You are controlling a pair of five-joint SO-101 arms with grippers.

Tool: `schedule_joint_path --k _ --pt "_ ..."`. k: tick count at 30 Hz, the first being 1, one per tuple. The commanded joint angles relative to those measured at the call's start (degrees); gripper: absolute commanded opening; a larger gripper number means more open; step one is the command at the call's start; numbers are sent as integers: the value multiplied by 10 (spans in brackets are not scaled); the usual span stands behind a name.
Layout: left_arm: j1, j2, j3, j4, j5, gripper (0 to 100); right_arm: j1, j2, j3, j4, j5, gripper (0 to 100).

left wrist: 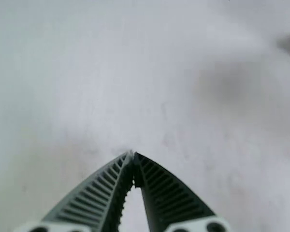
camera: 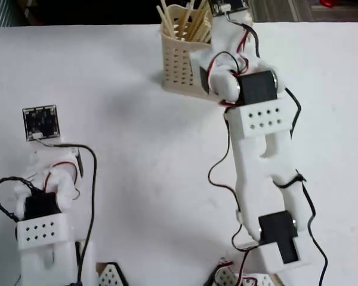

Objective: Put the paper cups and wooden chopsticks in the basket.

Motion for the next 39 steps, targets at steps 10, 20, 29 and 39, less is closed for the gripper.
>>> schedule_joint_path --k 10,20,29,39 --pt "32 -12 13 -36 -7 24 -7 -108 -4 218 0 18" --pt "87 -12 31 -33 -62 26 -3 -302 229 221 0 18" --pt "131 -12 62 -32 -62 24 -2 -586 490 164 -2 19" --pt "146 -12 70 -29 -64 24 0 -854 761 51 0 19"
